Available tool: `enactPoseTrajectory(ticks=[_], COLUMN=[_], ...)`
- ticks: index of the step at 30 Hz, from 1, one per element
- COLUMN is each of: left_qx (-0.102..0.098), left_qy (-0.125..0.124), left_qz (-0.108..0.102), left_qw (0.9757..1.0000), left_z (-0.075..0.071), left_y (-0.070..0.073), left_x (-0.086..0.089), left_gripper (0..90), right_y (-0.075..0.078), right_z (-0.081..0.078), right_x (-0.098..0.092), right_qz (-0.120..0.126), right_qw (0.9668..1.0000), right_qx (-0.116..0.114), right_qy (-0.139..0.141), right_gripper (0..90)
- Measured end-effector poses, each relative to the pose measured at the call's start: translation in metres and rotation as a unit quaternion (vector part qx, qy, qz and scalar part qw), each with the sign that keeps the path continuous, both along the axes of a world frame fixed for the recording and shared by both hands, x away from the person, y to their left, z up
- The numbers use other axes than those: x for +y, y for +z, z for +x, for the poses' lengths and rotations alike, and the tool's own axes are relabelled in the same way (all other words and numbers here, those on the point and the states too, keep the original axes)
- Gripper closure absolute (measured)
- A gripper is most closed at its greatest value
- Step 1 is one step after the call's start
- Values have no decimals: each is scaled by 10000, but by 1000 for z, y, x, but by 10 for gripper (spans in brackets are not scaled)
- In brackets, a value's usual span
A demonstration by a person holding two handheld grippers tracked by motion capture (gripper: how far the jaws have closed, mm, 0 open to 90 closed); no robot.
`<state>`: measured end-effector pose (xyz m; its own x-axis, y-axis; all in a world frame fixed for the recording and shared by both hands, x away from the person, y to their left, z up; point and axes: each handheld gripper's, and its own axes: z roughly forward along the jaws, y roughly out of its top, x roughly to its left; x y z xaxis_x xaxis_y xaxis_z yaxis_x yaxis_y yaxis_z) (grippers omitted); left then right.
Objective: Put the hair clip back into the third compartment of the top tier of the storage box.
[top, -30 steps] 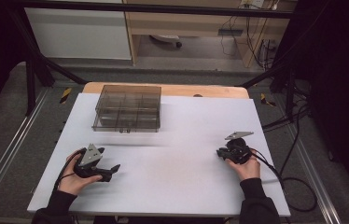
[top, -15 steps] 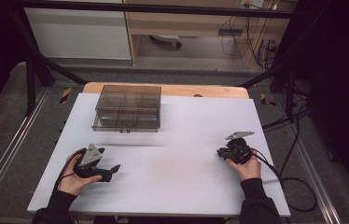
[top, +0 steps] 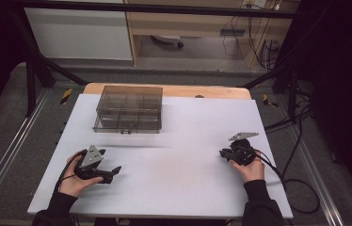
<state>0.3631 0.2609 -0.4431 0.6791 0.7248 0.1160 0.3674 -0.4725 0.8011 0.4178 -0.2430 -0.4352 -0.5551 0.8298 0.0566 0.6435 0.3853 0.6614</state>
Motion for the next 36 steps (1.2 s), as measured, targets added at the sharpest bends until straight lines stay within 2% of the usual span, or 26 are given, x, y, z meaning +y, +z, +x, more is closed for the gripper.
enactPoseTrajectory(ticks=[24, 36], left_qx=[7, 21], left_qy=[-3, -8], left_qz=[-7, -11], left_qw=[10000, 10000], left_z=[0, 0], left_y=[0, 0], left_x=[0, 0], left_gripper=[108, 108], right_y=[14, 25], right_z=[-8, -12], right_x=[-1, 6], right_qz=[148, 212], right_qw=[9998, 9991], right_qx=[-113, -231], right_qy=[118, 287], right_gripper=[802, 802])
